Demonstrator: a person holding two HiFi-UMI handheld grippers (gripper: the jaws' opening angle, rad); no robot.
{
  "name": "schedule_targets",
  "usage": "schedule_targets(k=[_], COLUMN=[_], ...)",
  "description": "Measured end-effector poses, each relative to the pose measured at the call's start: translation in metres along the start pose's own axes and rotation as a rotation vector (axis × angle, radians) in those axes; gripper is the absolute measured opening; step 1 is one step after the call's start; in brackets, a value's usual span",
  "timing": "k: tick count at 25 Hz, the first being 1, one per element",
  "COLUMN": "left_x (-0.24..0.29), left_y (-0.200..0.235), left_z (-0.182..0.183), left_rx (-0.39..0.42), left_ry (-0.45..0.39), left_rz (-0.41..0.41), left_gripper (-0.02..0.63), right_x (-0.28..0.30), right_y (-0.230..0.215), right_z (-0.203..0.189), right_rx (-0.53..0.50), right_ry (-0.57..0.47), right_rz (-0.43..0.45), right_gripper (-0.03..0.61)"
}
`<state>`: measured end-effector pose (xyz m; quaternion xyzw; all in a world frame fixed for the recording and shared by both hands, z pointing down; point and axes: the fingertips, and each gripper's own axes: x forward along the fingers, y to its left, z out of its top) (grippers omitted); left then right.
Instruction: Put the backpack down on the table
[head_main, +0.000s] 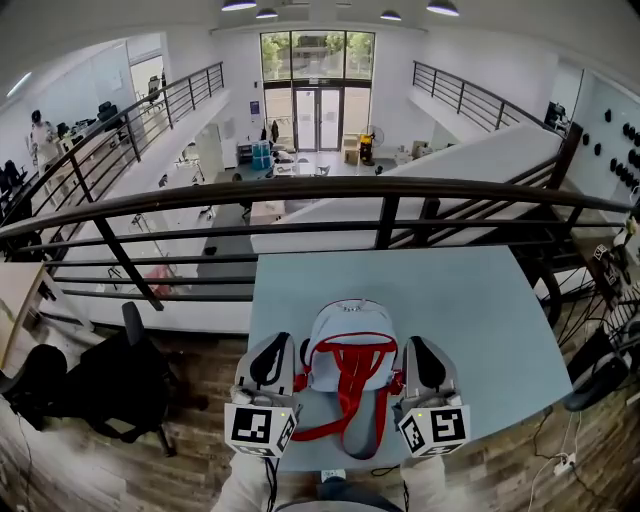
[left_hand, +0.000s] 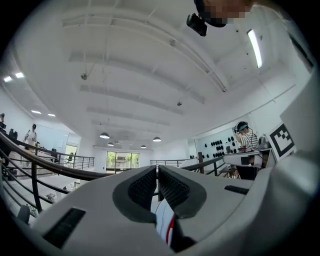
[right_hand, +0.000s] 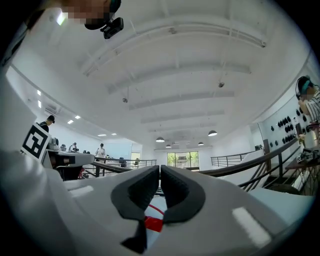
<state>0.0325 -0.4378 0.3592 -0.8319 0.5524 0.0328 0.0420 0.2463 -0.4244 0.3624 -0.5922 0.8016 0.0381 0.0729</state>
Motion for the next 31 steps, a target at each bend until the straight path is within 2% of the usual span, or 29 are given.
schedule_targets(k=[8, 21, 31], left_x=[-0.006, 0.001, 0.01], left_y=[0.007, 0.002, 0.003], left_z=[-0.008, -0.014, -0.016], left_rx=[-0.083, -0.046, -0.047], left_ry=[0.015, 0.038, 0.043], left_rz=[0.042, 0.043, 0.038], left_gripper=[0.017, 0.017, 0.017], right_x=[-0.002, 0.004, 0.013], right_y=[0.003, 0.0, -0.002], right_z=[-0.005, -0.02, -0.02], right_rx=[0.036, 0.026, -0.002], right_ry=[0.011, 0.039, 0.048], right_rz=[0.0, -0.011, -0.015], right_gripper=[0.02, 0.02, 0.02])
